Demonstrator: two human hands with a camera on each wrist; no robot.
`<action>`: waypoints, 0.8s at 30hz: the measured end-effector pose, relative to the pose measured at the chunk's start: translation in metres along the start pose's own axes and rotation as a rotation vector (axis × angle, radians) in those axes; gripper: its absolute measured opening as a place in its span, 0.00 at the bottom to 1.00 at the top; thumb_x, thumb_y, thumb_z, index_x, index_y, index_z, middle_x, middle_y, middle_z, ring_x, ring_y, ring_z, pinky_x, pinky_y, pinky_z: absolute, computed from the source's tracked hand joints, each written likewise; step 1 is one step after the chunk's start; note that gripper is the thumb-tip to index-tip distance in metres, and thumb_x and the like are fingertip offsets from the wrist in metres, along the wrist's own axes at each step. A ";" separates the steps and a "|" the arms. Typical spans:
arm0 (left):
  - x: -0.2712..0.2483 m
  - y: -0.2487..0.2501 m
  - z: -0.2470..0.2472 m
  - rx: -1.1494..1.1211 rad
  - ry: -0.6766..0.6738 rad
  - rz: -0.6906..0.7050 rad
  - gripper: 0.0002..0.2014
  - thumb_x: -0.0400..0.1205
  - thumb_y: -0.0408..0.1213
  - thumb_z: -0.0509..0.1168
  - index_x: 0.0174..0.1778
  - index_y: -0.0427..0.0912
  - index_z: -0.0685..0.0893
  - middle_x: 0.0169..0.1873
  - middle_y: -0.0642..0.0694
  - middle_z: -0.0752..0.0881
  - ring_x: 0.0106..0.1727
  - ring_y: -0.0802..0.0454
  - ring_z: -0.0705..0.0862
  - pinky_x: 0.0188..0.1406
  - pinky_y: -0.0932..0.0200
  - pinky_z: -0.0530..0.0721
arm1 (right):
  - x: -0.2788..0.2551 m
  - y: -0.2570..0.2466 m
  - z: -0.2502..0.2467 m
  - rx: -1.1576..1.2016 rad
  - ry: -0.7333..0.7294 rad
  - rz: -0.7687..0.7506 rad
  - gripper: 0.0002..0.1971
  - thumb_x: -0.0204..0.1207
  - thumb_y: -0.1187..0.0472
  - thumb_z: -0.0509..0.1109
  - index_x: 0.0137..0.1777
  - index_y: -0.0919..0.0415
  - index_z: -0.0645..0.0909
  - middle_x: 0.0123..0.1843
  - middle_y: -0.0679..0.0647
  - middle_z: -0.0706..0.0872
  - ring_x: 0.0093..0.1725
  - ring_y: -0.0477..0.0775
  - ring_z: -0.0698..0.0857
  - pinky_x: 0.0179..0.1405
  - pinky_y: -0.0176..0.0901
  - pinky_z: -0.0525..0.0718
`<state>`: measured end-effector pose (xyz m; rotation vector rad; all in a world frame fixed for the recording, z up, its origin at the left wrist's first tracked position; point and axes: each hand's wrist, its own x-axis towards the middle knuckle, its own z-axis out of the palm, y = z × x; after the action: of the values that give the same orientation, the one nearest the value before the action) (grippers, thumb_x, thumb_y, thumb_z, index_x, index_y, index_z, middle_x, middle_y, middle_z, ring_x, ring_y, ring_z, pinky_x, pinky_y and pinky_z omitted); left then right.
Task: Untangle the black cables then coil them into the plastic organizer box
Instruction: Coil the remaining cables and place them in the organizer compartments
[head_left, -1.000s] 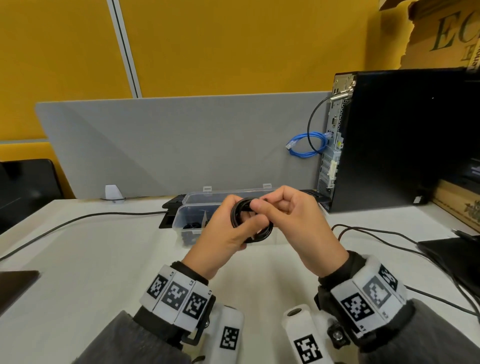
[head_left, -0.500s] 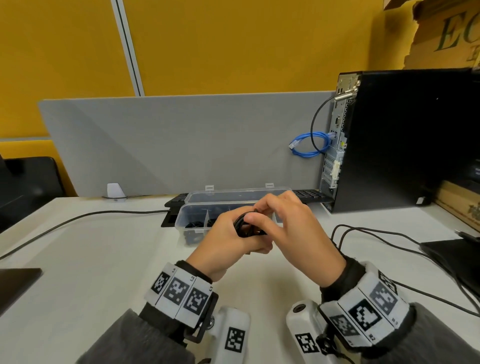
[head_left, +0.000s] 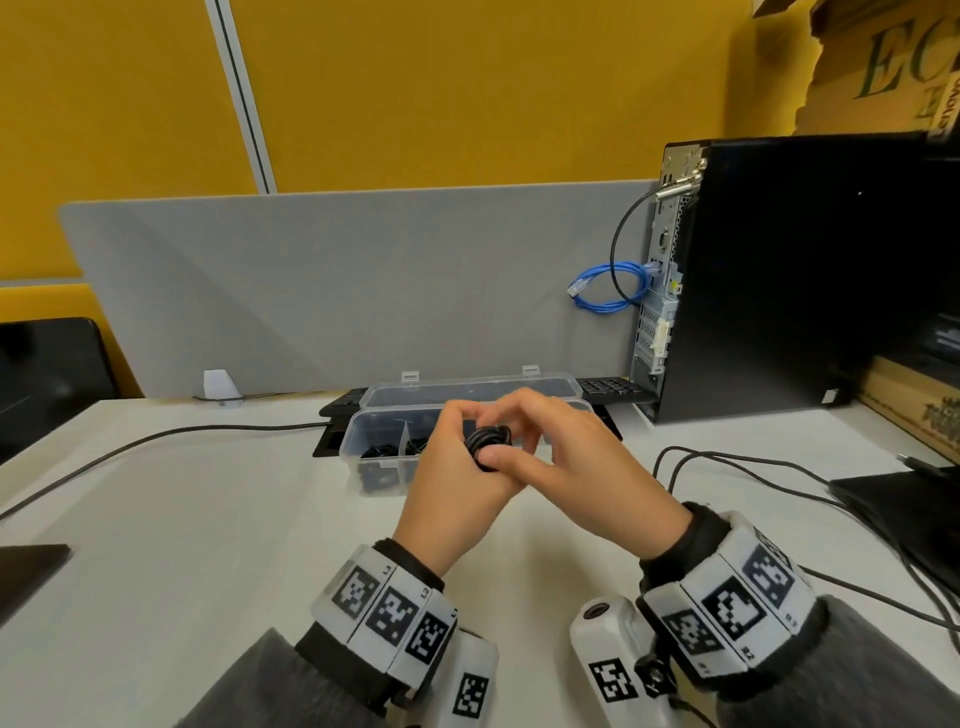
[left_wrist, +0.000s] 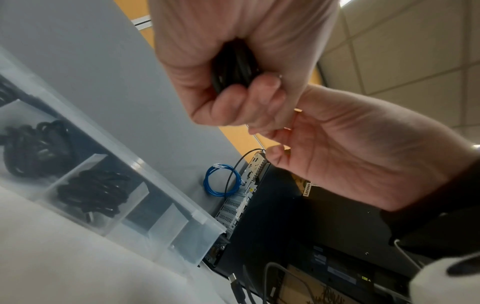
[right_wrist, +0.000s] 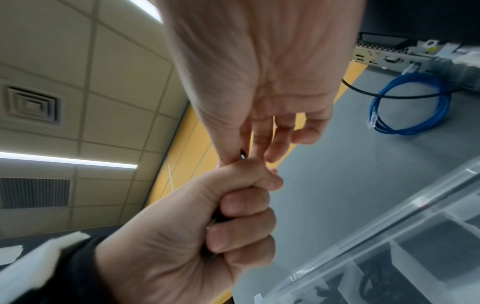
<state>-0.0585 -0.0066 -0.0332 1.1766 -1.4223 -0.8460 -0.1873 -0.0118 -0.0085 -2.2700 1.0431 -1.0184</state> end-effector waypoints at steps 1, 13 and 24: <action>0.000 -0.001 0.000 0.010 0.002 -0.003 0.18 0.69 0.29 0.69 0.51 0.47 0.74 0.34 0.50 0.83 0.22 0.61 0.77 0.19 0.68 0.70 | 0.001 0.003 0.000 0.013 -0.008 -0.001 0.09 0.76 0.55 0.70 0.55 0.51 0.81 0.43 0.44 0.83 0.42 0.40 0.77 0.41 0.27 0.72; 0.036 -0.010 -0.025 -0.080 -0.153 -0.093 0.17 0.78 0.35 0.68 0.61 0.46 0.74 0.46 0.47 0.87 0.43 0.51 0.87 0.53 0.51 0.84 | 0.055 0.038 -0.007 0.148 0.035 0.198 0.05 0.79 0.62 0.66 0.49 0.59 0.84 0.33 0.49 0.84 0.29 0.41 0.79 0.29 0.32 0.76; 0.079 -0.052 -0.049 0.520 -0.274 -0.073 0.07 0.80 0.32 0.66 0.49 0.42 0.90 0.41 0.51 0.87 0.39 0.67 0.81 0.43 0.75 0.76 | 0.100 0.094 0.003 -0.544 -0.293 0.455 0.14 0.79 0.57 0.67 0.55 0.66 0.85 0.53 0.64 0.88 0.52 0.61 0.85 0.55 0.47 0.82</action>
<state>0.0036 -0.0916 -0.0509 1.5496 -1.9084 -0.7259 -0.1839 -0.1476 -0.0268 -2.3012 1.7457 -0.2200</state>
